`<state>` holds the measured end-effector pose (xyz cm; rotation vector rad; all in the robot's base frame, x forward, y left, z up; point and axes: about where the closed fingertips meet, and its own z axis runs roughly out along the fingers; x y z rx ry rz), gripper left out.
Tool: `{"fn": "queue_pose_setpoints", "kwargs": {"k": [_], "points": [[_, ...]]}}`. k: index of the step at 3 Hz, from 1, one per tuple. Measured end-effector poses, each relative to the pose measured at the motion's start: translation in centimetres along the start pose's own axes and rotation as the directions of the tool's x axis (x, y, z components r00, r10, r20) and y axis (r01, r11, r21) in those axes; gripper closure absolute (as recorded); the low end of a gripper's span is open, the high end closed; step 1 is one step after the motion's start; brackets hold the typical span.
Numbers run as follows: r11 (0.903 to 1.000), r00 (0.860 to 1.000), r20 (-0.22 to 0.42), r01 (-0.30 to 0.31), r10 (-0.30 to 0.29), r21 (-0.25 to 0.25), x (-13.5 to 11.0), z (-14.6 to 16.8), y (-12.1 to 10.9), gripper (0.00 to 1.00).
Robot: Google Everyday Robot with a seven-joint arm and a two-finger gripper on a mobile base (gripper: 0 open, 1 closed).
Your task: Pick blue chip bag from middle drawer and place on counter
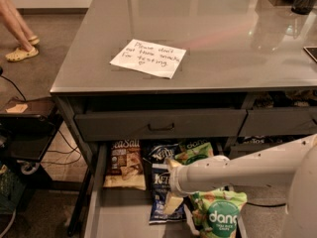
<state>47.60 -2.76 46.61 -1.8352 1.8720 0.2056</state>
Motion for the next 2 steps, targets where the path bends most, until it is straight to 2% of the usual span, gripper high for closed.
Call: {"fn": "queue_pose_setpoints", "kwargs": {"k": [1,2], "points": [[1.0000,0.999,0.034,0.006,-0.006,0.004,0.8,1.6,0.5,0.00],[0.9998,0.998,0.063,-0.018,0.018,0.006,2.2,2.8,0.6,0.00]]}}
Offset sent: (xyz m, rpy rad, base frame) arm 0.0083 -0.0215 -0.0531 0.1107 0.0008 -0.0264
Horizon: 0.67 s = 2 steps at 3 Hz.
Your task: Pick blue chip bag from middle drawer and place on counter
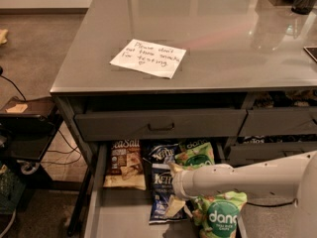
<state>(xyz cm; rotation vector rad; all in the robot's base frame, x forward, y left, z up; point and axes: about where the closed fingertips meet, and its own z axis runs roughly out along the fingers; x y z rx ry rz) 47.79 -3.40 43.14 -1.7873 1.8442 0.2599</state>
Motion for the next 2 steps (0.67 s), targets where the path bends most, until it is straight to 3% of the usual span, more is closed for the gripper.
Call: {"fn": "queue_pose_setpoints", "kwargs": {"k": [2], "points": [[0.9992,0.999,0.006,-0.032,0.032,-0.023,2.6,2.4,-0.2,0.00]]}}
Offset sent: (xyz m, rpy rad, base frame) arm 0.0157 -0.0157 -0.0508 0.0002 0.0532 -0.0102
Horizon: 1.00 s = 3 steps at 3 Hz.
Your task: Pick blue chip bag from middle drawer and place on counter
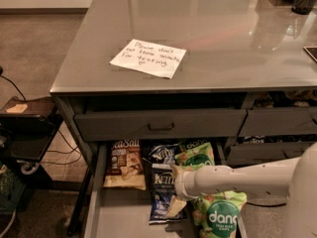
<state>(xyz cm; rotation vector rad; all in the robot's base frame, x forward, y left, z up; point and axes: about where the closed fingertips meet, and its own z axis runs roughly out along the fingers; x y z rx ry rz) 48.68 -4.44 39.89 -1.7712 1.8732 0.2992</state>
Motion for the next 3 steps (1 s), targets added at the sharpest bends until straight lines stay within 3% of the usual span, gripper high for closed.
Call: {"fn": "queue_pose_setpoints", "kwargs": {"k": [3], "points": [[0.9955,0.990,-0.104,0.094,-0.094,-0.009,0.77,1.48,0.21,0.06]]}}
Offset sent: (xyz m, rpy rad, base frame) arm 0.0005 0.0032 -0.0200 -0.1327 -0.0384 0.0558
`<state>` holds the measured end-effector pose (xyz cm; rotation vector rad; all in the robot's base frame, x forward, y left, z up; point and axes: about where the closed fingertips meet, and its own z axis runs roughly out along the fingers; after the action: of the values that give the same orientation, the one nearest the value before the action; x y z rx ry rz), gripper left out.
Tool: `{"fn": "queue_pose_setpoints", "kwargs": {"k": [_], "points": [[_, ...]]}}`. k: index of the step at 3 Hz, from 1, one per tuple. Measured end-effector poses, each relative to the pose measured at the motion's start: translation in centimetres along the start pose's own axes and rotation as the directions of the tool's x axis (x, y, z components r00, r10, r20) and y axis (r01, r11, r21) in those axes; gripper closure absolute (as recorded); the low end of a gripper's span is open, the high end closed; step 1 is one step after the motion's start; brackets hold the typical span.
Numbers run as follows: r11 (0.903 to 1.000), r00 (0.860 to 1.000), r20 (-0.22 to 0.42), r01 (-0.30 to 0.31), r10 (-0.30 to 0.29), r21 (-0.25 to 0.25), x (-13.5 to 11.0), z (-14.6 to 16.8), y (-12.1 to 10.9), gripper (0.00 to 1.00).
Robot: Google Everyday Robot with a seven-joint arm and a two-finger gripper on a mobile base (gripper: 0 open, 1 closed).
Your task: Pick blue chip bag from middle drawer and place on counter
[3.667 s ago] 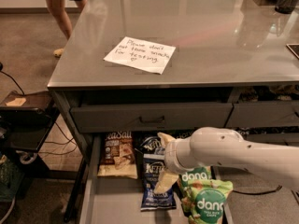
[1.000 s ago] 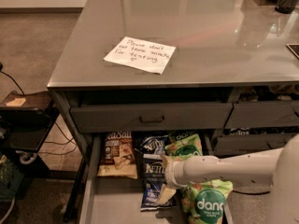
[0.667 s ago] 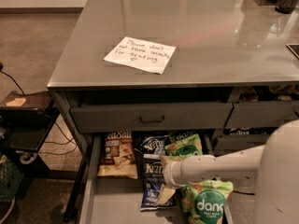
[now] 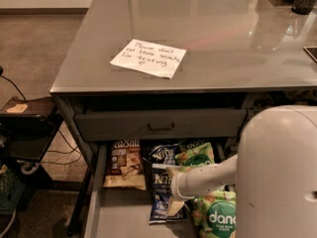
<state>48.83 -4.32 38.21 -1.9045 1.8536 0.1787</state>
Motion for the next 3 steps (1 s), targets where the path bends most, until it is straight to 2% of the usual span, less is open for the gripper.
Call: {"fn": "queue_pose_setpoints", "kwargs": {"k": [2,3], "points": [[0.9994,0.999,-0.025,0.033,-0.033,-0.007,-0.20,0.65,0.54,0.49],[0.9999,1.000,0.007,0.013,-0.013,-0.002,-0.63,0.81,0.64,0.72]]}}
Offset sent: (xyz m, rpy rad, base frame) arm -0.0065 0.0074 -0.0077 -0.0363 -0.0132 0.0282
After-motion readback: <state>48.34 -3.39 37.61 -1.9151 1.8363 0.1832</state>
